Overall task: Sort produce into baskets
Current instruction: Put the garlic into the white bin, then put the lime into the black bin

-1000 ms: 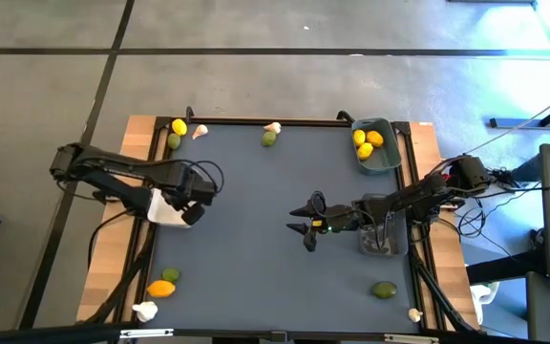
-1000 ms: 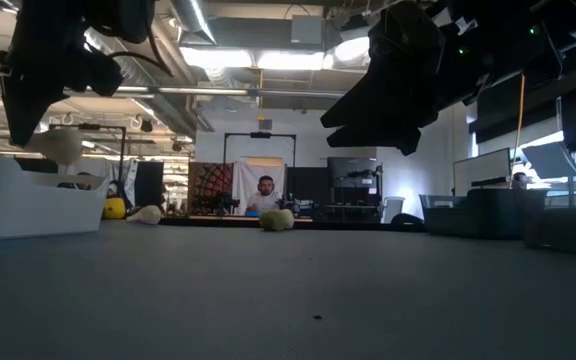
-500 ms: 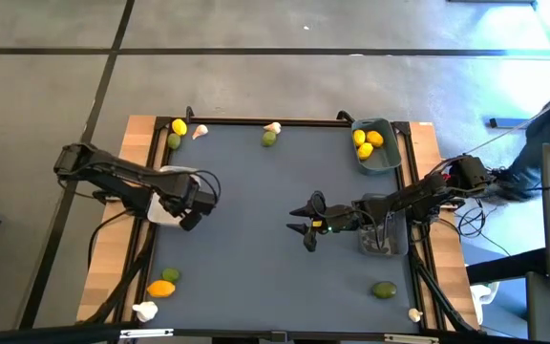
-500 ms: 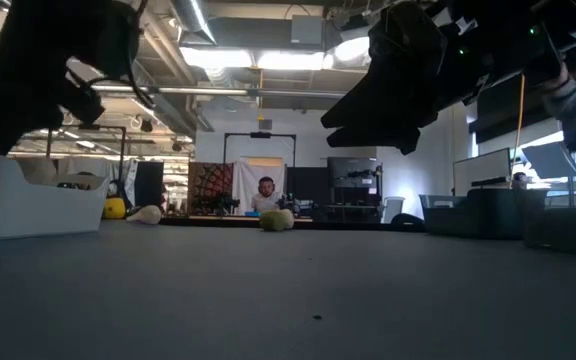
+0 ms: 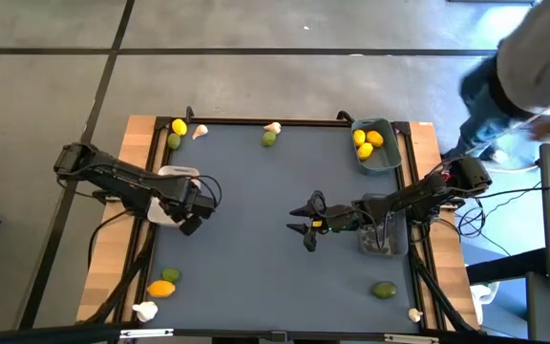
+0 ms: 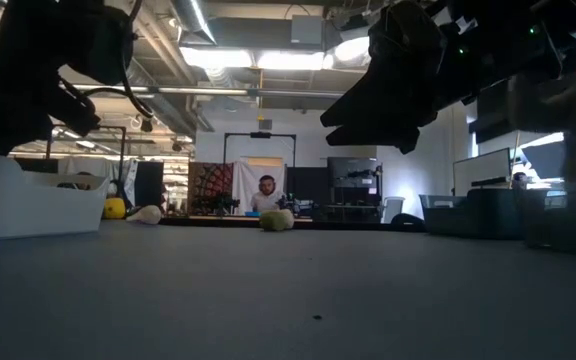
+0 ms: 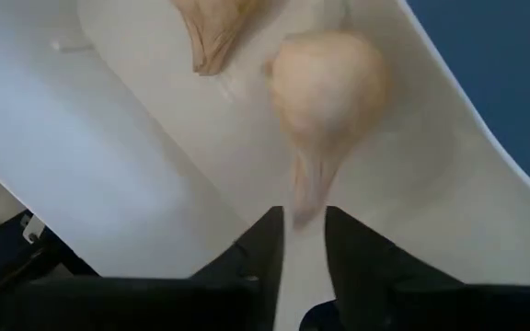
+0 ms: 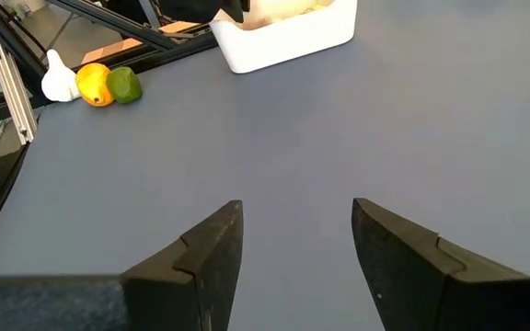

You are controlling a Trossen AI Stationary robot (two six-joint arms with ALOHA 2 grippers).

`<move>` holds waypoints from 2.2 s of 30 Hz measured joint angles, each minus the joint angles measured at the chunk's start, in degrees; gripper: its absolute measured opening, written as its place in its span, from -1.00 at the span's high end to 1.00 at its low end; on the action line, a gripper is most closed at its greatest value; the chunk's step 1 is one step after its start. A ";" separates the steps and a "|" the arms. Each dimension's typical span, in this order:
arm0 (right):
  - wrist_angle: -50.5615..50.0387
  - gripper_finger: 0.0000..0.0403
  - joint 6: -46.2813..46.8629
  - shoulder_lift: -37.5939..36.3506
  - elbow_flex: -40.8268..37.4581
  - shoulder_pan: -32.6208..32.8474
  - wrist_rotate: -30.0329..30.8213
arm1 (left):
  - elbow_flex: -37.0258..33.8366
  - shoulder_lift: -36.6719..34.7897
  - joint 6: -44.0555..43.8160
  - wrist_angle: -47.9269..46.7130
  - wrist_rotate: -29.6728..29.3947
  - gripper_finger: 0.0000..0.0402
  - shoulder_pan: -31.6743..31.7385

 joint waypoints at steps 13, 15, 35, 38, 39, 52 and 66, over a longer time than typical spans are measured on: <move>-0.14 0.00 -0.02 0.02 0.00 0.00 0.00 | 3.84 -1.74 3.91 -4.40 -2.36 0.17 0.00; -0.28 0.00 -0.02 0.02 0.00 0.00 -0.07 | 5.04 -3.42 4.49 -4.90 -2.97 0.18 0.00; -0.31 0.00 -0.02 0.04 0.00 0.00 -0.17 | 10.99 -16.70 12.50 18.41 -0.67 0.17 -12.65; 0.18 0.00 -0.02 0.04 0.02 0.00 -0.17 | 10.99 -15.32 10.52 21.20 0.22 0.17 -16.41; 0.10 0.00 -0.02 0.04 0.02 0.00 -0.17 | 10.99 -14.82 9.44 21.73 0.32 0.17 -17.64; -0.32 0.00 -0.02 0.04 0.02 0.00 -0.20 | 10.97 -7.29 5.95 22.18 -1.38 0.17 -22.19; -0.99 0.00 -0.20 0.04 0.02 0.00 -0.22 | 10.97 -4.76 -5.53 22.18 5.52 0.17 -24.51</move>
